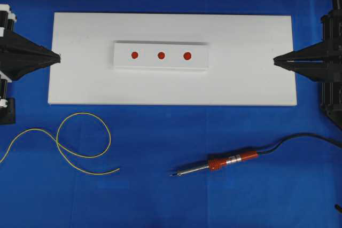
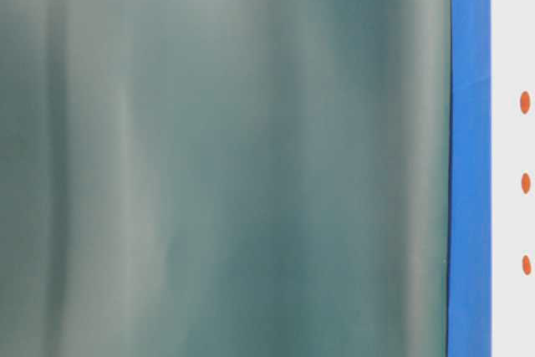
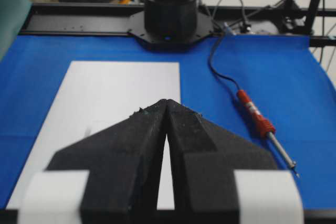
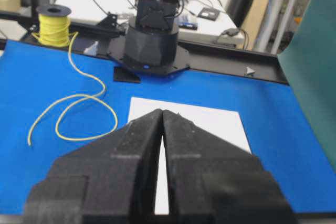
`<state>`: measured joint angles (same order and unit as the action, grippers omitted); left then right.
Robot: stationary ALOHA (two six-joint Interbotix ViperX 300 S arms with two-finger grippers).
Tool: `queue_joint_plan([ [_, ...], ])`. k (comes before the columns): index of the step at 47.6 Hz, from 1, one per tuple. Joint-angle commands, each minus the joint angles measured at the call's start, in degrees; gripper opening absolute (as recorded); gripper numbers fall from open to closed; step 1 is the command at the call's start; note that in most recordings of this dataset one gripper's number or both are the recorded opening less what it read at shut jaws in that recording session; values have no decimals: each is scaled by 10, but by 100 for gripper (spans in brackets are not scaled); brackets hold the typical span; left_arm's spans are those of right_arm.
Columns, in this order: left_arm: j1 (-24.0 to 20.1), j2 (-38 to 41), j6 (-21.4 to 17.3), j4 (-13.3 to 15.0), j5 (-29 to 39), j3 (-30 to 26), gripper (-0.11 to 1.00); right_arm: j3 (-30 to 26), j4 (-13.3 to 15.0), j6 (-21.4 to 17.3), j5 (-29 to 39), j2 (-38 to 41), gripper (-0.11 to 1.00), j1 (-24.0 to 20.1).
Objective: Touch the tip of the soldering iron to the tip of the solder at the mark.
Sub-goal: 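Open both grippers and move them toward the solder and iron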
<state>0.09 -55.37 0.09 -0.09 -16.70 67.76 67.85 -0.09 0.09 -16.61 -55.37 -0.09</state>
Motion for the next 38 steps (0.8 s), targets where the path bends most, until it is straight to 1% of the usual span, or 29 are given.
queue_joint_plan([
  [1, 10, -1, -3, 1, -1, -8, 0, -16, -1, -5, -2, 4, 0, -4],
  [2, 13, -2, -2, 0, 0, -8, 0, -16, -1, -5, 1, 5, 0, -8],
  [6, 33, -3, 0, 0, 0, -7, 0, -19, -1, -15, 13, 11, -6, -23],
  [14, 80, 6, -4, 0, 2, -5, 0, -18, 0, -38, 24, 18, -6, -81],
  [20, 111, 20, -3, 0, 2, -2, 0, -16, -1, -51, 24, 34, -6, -113],
  [26, 137, 40, 4, 0, 2, 0, 0, -12, -1, -73, 18, 66, 0, -134],
  [27, 144, 43, 4, 0, 2, 1, 0, -11, -1, -76, 16, 72, 2, -137],
  [31, 170, 60, 4, 1, -2, 2, 3, -11, -1, -91, 3, 100, 17, -145],
  [33, 182, 69, 4, 0, -4, 3, 11, -11, -1, -99, -5, 116, 27, -149],
  [35, 194, 81, 4, 0, -7, 4, 21, -11, -1, -106, -11, 134, 39, -152],
  [36, 200, 86, 4, 1, -9, 5, 29, -11, -2, -112, -18, 147, 47, -155],
  [38, 211, 99, 4, 1, -14, 8, 41, -11, -2, -118, -25, 167, 60, -159],
])
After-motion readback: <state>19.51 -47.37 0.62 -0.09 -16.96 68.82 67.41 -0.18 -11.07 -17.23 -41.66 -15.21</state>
